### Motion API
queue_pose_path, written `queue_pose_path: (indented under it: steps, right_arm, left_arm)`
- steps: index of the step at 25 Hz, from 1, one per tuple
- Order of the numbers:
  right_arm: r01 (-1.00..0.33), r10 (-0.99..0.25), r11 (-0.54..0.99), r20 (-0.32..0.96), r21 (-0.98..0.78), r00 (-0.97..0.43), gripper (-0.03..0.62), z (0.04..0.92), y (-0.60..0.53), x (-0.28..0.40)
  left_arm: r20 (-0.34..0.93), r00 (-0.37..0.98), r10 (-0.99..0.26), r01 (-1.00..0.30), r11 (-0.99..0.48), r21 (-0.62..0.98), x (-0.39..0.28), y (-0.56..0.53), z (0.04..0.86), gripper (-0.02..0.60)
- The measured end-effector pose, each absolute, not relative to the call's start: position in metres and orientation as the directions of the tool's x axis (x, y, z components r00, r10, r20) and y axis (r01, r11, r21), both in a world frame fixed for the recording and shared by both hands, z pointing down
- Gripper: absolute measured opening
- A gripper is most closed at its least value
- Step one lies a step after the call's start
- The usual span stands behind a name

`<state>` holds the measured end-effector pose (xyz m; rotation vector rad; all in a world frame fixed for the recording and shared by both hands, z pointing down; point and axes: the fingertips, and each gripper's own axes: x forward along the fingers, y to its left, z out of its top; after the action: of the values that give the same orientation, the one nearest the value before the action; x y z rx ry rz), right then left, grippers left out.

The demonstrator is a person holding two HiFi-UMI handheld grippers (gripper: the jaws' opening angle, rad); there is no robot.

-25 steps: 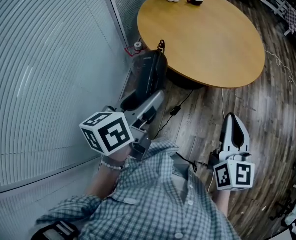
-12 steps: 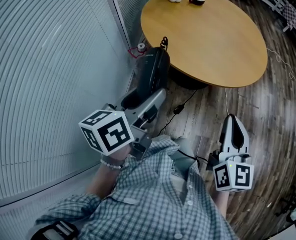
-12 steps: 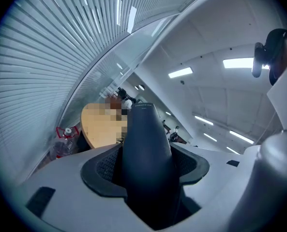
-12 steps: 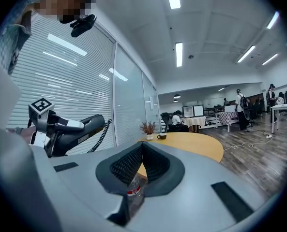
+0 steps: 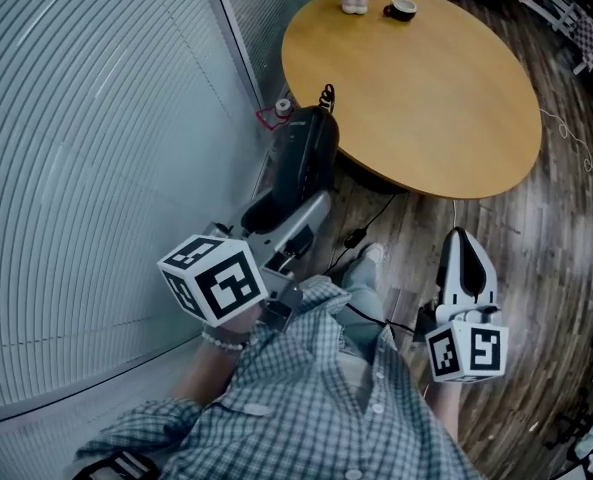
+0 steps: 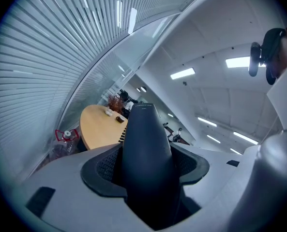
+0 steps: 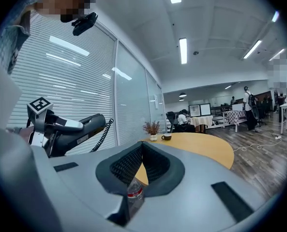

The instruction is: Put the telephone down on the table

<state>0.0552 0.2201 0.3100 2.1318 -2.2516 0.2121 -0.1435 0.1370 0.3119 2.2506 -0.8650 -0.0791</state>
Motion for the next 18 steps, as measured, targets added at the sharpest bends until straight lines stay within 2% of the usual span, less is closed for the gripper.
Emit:
queue_pose_path:
  steps: [6, 18]
  right_arm:
    - [-0.994, -0.992, 0.091, 0.086, -0.067, -0.096, 0.008, 0.322, 0.182, 0.074]
    - [-0.983, -0.979, 0.156, 0.116, -0.097, -0.167, 0.008, 0.322, 0.073, 0.171]
  left_arm:
    - [0.162, 0.759, -0.630, -0.564, -0.513, 0.648, -0.122, 0.106, 0.329, 0.281]
    - [0.186, 0.716, -0.673, -0.612, -0.477, 0.630, -0.030, 0.013, 0.317, 0.281]
